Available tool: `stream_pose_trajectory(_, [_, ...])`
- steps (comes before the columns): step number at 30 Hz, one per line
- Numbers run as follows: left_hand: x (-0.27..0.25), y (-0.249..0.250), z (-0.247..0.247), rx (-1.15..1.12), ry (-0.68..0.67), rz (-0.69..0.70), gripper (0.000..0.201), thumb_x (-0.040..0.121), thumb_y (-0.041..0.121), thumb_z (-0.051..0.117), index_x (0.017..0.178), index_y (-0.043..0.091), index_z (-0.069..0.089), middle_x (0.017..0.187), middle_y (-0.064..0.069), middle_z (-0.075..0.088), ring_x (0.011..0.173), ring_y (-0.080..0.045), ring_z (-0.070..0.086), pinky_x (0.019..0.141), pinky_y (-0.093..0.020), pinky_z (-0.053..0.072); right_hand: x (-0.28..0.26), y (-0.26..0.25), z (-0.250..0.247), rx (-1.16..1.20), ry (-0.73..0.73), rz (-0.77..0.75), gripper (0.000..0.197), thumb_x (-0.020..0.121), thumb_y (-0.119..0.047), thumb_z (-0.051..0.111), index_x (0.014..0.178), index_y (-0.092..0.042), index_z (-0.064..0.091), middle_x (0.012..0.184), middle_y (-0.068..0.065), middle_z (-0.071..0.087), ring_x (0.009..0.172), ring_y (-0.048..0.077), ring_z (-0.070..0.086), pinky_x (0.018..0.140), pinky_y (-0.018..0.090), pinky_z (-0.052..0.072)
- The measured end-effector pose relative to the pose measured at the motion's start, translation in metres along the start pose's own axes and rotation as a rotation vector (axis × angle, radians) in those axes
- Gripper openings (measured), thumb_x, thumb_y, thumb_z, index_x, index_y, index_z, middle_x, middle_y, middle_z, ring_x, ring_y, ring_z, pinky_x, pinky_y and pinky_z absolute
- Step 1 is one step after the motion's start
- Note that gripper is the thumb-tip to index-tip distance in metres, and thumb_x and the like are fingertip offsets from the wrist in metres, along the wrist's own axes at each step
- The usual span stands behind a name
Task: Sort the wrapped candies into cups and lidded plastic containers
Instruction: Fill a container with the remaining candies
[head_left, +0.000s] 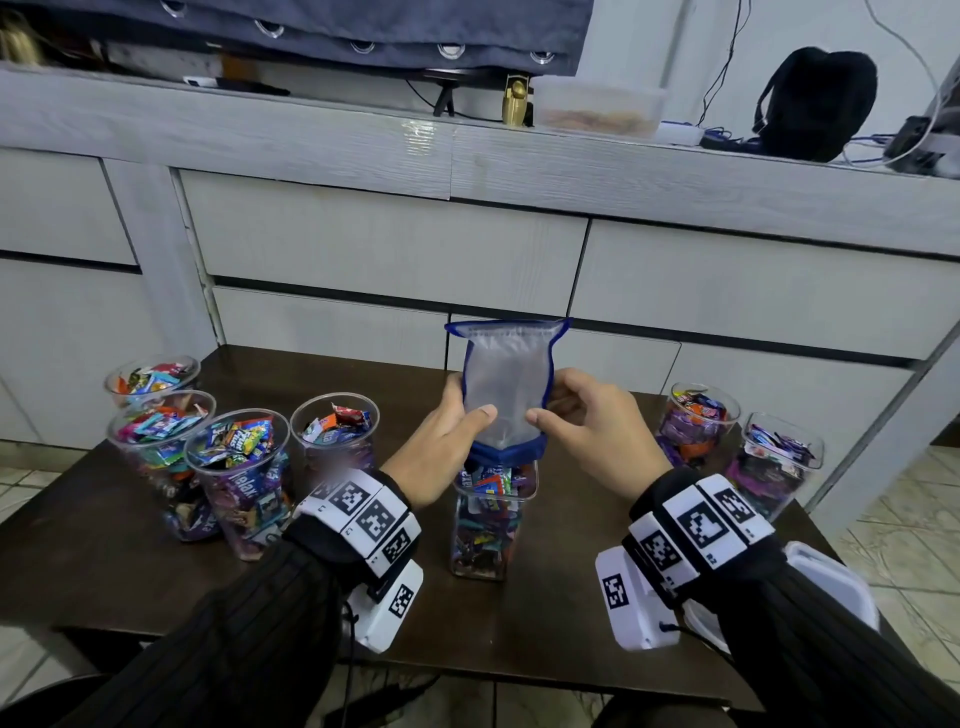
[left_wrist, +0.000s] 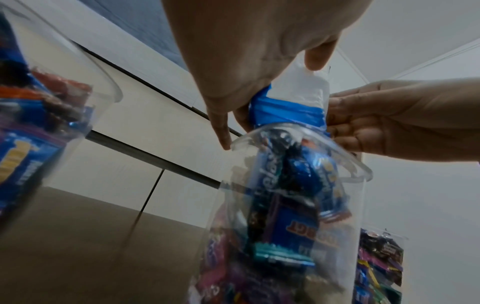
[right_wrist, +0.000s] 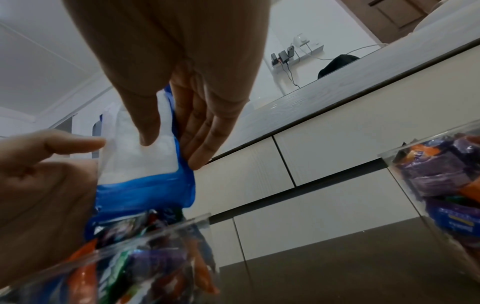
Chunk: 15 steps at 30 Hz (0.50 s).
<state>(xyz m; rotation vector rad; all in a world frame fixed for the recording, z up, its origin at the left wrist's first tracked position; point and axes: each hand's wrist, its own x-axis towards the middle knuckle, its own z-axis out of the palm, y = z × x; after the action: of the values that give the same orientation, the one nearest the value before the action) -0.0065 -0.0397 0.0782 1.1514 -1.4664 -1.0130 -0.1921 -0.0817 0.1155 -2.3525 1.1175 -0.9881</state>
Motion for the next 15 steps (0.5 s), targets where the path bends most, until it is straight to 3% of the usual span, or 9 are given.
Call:
stream_pose_trajectory(3, [0.001, -0.002, 0.000, 0.000, -0.024, -0.029, 0.033, 0.104, 0.030, 0.039, 0.132, 0.041, 0.025, 0.122, 0.020, 0.051, 0.112, 0.005, 0.051, 0.090, -0.017, 0.044, 0.000, 0.001, 0.005, -0.007, -0.036, 0.026, 0.025, 0.086, -0.027, 0.068, 0.107, -0.015, 0.062, 0.091, -0.004, 0.066, 0.082, 0.010, 0.061, 0.069, 0.012, 0.045])
stream_pose_trajectory(7, [0.003, -0.004, -0.003, -0.008, 0.031, -0.032, 0.024, 0.104, 0.030, 0.038, 0.124, 0.042, 0.031, 0.117, 0.023, 0.052, 0.103, 0.010, 0.054, 0.076, -0.008, 0.045, -0.001, 0.005, 0.007, 0.050, -0.039, 0.068, 0.031, 0.085, -0.024, 0.070, 0.113, -0.014, 0.062, 0.098, -0.003, 0.066, 0.089, 0.009, 0.062, 0.078, 0.014, 0.048])
stream_pose_trajectory(10, [0.004, -0.005, -0.003, -0.024, 0.035, -0.032, 0.018, 0.104, 0.029, 0.038, 0.115, 0.044, 0.037, 0.117, 0.021, 0.053, 0.106, 0.005, 0.055, 0.082, -0.015, 0.045, 0.000, 0.008, 0.006, 0.046, -0.055, 0.081, 0.034, 0.083, -0.022, 0.072, 0.114, -0.013, 0.062, 0.101, -0.002, 0.066, 0.091, 0.010, 0.062, 0.081, 0.017, 0.050])
stream_pose_trajectory(13, [0.004, -0.007, 0.000, -0.011, -0.004, -0.044, 0.020, 0.103, 0.029, 0.041, 0.116, 0.044, 0.036, 0.119, 0.017, 0.052, 0.111, -0.002, 0.055, 0.090, -0.024, 0.046, 0.000, 0.007, 0.010, -0.008, -0.076, 0.076, 0.030, 0.083, -0.024, 0.073, 0.109, -0.013, 0.062, 0.094, -0.004, 0.064, 0.085, 0.010, 0.061, 0.072, 0.010, 0.045])
stream_pose_trajectory(15, [0.005, -0.008, 0.000, -0.002, 0.002, -0.035, 0.024, 0.103, 0.026, 0.042, 0.119, 0.043, 0.034, 0.120, 0.016, 0.052, 0.112, -0.003, 0.055, 0.093, -0.026, 0.047, -0.002, 0.006, 0.013, -0.019, -0.059, 0.074, 0.030, 0.083, -0.024, 0.072, 0.108, -0.013, 0.060, 0.094, -0.003, 0.064, 0.084, 0.010, 0.060, 0.073, 0.014, 0.047])
